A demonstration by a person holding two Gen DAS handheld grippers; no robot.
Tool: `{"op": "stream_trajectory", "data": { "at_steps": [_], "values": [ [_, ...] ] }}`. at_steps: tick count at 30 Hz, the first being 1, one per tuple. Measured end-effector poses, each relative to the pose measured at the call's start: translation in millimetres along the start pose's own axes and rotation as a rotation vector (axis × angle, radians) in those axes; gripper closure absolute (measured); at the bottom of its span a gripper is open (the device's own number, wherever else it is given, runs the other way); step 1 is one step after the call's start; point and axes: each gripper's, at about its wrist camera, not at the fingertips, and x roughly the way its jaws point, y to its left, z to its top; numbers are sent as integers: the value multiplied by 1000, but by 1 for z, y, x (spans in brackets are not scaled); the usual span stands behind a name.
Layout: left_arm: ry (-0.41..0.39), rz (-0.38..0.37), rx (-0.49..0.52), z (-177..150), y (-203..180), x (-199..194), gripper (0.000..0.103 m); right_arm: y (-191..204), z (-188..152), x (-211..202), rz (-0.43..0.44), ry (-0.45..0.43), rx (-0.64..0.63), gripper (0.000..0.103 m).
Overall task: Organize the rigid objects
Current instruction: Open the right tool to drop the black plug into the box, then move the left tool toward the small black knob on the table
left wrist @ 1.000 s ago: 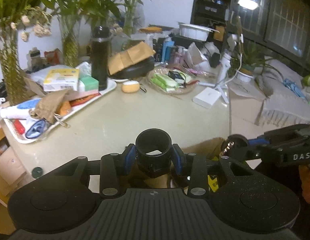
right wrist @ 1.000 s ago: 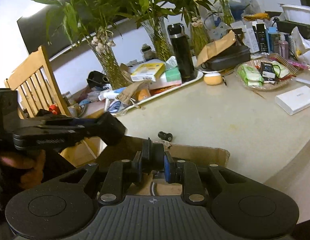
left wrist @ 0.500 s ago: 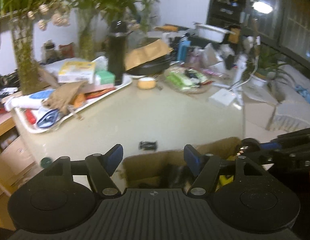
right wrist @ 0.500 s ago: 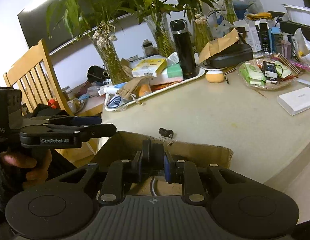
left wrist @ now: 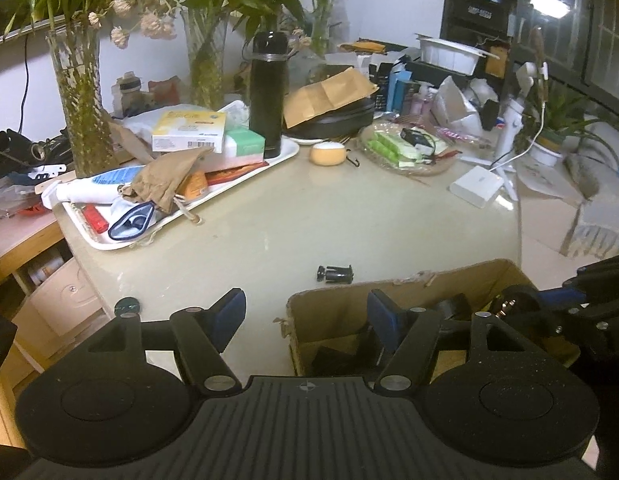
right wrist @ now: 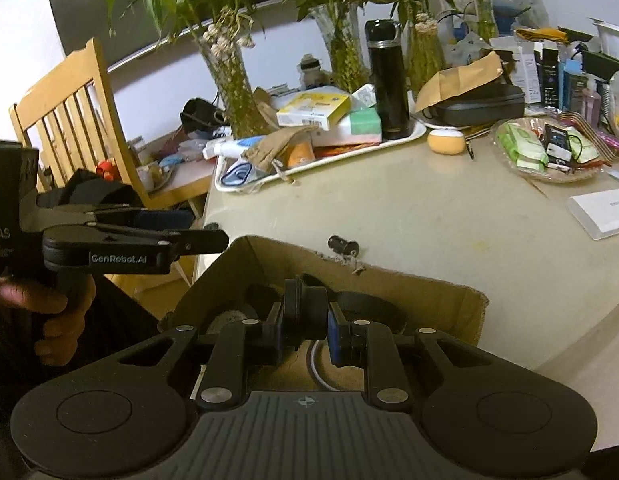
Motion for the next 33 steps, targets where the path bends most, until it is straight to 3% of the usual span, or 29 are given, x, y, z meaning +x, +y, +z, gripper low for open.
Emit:
{"op": "stream_trajectory", "data": {
  "at_steps": [11,12,13,15,20,24,33],
  "values": [
    [0,5,-5,1,0,1,37,9,-2,2,63,14,-50,78],
    [1,6,-5,1,0,1,37,10,-2,4,59,24,-58,75],
    [3,9,-5,1,0,1,37,11,-2,7,51,42,-62,61],
    [7,15,-4,2,0,2,37,13,-4,9,35,56,-73,42],
    [14,26,-10,2,0,4,37,14,-4,8,1,34,-84,7],
    [18,28,-15,3,2,5,37,11,-3,9,-37,32,-75,0],
    [14,29,-28,2,3,5,37,0,-1,7,-107,6,-24,0]
  ]
}}
